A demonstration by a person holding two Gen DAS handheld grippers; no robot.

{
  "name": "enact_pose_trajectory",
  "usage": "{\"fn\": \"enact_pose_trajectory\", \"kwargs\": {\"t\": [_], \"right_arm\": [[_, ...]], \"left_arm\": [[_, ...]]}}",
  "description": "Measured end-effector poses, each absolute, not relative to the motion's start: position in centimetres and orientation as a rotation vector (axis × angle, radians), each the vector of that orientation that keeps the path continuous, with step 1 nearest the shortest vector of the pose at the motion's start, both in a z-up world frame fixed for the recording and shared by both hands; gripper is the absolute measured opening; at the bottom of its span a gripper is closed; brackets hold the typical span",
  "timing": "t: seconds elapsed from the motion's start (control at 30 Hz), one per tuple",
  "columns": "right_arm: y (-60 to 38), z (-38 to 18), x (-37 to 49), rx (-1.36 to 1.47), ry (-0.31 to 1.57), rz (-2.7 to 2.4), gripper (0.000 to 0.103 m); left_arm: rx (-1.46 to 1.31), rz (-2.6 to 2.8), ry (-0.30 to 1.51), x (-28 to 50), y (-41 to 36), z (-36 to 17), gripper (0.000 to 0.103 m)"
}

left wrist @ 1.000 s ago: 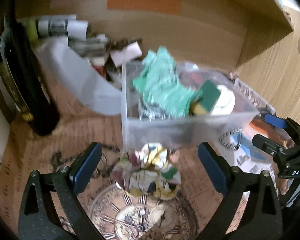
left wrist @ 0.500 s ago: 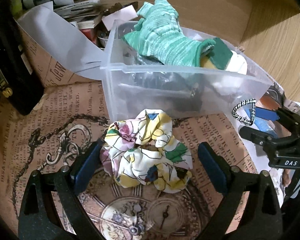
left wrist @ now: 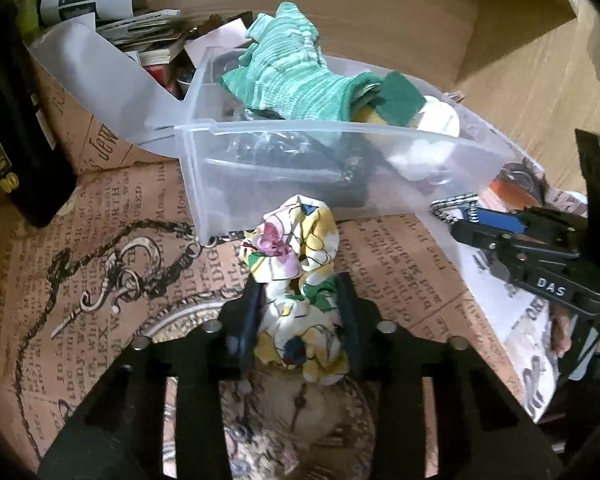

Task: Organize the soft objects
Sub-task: 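Grasp the floral scrunchie with the left tool while the right tool grasps the black-and-white braided cord, then lift the scrunchie with the left tool while the right tool lifts the cord, releasing both into the box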

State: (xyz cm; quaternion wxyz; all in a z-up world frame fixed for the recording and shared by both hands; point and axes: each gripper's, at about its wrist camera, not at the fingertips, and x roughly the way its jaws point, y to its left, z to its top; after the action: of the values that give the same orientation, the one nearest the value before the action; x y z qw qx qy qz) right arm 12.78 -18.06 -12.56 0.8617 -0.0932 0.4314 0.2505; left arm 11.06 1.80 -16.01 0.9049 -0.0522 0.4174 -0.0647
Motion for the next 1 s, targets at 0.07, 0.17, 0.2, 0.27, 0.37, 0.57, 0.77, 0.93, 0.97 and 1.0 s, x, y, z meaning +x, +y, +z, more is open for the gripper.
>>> {"fn": "enact_pose_trajectory", "kwargs": {"t": [0.07,0.17,0.2,0.27,0.37,0.57,0.77,0.93,0.97,1.0], "right_arm": [[-18.2,-12.3,12.4,-0.192,0.893,0.527,0.023],[-18.4,-11.6,11.7,-0.191,0.87,0.53,0.023],[-18.6,-11.4,11.5,-0.189,0.862,0.53,0.023],[-18.9,-11.0,11.0,-0.182,0.847,0.534,0.023],[-18.9,-10.0,10.4,-0.167,0.817,0.538,0.023],[-19.2,-7.0,9.9,-0.137,0.725,0.552,0.023],[-19.1,-4.5,10.2,-0.116,0.635,0.542,0.023],[-19.0,-3.4,11.5,-0.092,0.592,0.534,0.023],[-18.9,-3.3,11.9,-0.089,0.588,0.531,0.023],[-18.8,-3.3,12.4,-0.087,0.586,0.526,0.023]], "left_arm": [[-0.116,-0.134,0.85,10.5,1.9,-15.6,0.03],[-0.119,-0.133,0.826,9.3,2.0,-14.8,0.023],[-0.121,-0.136,0.818,8.9,2.1,-14.5,0.022],[-0.128,-0.139,0.792,8.3,2.1,-13.7,0.02],[-0.127,-0.141,0.753,7.6,2.0,-12.3,0.016],[-0.127,-0.151,0.662,6.9,2.1,-9.2,0.016],[-0.12,-0.16,0.558,7.2,1.4,-5.8,0.016],[-0.115,-0.156,0.512,9.5,0.9,-4.2,0.016],[-0.119,-0.157,0.511,10.0,0.9,-4.0,0.016],[-0.122,-0.157,0.511,10.4,0.9,-3.9,0.016]]}}
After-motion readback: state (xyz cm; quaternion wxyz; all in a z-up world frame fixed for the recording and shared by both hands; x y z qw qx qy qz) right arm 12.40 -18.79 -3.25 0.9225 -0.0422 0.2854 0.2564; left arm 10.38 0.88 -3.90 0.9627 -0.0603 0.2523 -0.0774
